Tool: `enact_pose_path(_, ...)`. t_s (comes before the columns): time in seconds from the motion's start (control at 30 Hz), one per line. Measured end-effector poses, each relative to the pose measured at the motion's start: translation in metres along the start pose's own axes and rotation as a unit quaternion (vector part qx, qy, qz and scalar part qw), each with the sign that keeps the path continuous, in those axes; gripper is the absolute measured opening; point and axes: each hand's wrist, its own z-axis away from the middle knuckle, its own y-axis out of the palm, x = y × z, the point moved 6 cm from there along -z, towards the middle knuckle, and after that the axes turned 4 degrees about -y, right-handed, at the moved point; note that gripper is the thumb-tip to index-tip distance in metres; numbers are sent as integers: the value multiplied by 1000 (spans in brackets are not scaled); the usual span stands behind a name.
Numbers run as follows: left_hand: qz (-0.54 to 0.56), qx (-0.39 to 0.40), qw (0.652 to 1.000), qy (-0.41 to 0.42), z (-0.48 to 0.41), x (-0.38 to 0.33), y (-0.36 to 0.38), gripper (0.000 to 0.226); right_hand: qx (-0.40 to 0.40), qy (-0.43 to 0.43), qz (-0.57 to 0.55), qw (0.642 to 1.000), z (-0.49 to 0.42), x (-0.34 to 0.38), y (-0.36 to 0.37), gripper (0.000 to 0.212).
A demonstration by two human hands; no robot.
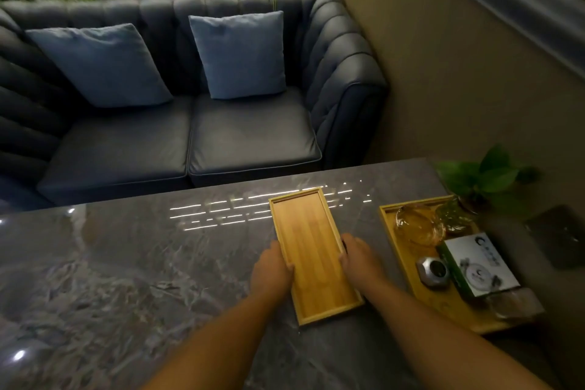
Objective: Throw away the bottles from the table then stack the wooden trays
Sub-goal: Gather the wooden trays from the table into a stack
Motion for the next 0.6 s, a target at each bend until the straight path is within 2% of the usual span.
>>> enact_pose_path(0.13,64,-19,998,-22,2,-1,-5,34,-7,-6,-13,1000,6,5,-2,18)
enact_pose_path(0.4,93,-22,995,5,14,-7,-33,49,9,-11,-71,997,19,27,-24,21)
enact_pose_path(0.6,196,-6,981,-4,30,-22,-70,55,-21,-37,-178,983,32,50,-61,24)
